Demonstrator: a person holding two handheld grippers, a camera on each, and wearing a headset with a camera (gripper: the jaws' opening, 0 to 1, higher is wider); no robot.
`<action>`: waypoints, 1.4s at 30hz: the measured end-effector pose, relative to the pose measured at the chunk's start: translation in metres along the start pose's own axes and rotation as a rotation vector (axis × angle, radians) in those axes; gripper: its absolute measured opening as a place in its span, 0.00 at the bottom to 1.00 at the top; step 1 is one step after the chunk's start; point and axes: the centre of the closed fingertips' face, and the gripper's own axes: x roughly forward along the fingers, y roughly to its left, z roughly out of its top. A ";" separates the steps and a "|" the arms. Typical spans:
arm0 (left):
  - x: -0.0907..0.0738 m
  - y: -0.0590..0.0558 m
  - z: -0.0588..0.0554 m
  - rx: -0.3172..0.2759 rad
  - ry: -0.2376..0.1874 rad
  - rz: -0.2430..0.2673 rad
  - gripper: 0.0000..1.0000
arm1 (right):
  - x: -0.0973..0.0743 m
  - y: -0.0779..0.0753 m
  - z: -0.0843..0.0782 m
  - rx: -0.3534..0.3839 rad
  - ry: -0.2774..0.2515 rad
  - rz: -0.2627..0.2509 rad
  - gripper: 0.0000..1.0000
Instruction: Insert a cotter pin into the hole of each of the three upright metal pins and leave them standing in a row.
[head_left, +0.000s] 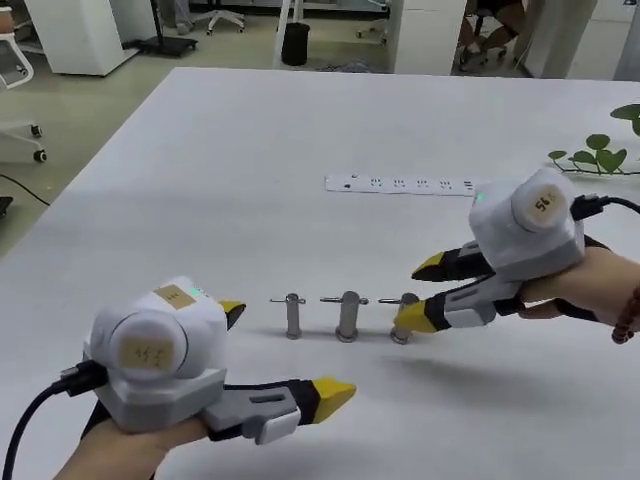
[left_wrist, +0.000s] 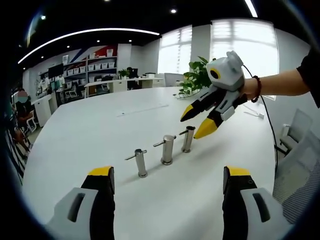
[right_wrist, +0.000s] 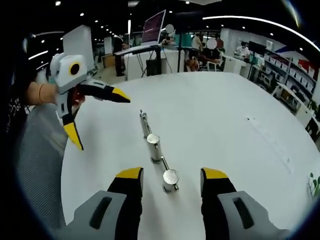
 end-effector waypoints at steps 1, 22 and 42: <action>-0.001 0.002 0.000 0.002 0.002 0.012 0.85 | -0.003 0.002 0.000 0.024 0.002 -0.008 0.45; -0.017 0.017 0.019 -0.032 -0.025 0.089 0.92 | -0.029 0.028 -0.008 0.248 -0.049 -0.230 0.64; -0.033 0.017 0.016 -0.027 -0.014 0.148 0.89 | -0.043 0.049 -0.024 0.406 -0.192 -0.411 0.63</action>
